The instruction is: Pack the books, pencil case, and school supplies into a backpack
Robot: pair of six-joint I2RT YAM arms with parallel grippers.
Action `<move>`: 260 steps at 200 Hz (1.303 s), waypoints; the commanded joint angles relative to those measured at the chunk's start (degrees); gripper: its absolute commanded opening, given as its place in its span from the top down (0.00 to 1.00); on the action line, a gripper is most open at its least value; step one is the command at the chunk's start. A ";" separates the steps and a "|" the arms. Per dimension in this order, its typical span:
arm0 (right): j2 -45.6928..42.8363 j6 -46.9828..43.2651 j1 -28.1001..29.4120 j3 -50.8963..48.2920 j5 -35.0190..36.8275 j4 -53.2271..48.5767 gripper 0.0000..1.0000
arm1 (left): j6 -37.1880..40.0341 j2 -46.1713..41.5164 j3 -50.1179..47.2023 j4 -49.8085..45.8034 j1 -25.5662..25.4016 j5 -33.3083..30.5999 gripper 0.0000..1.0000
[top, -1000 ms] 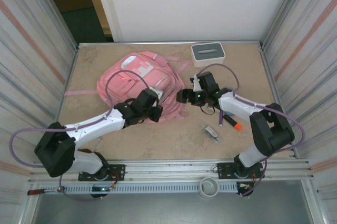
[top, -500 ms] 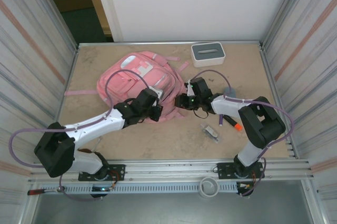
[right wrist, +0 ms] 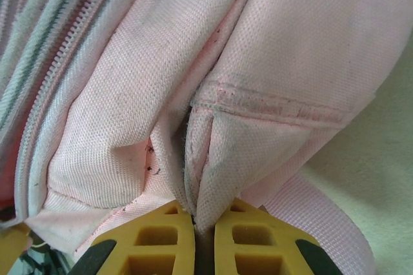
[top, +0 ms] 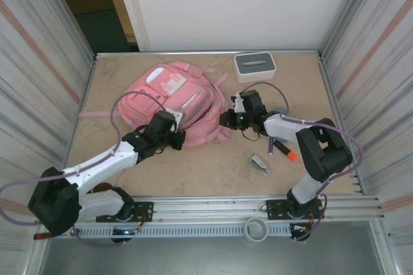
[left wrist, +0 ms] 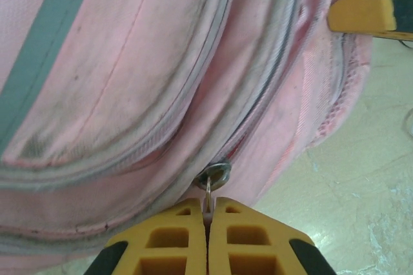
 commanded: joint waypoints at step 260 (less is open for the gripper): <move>6.21 3.73 -2.59 1.44 2.82 5.01 0.83 | -1.87 3.56 2.97 0.41 -4.86 -5.47 1.00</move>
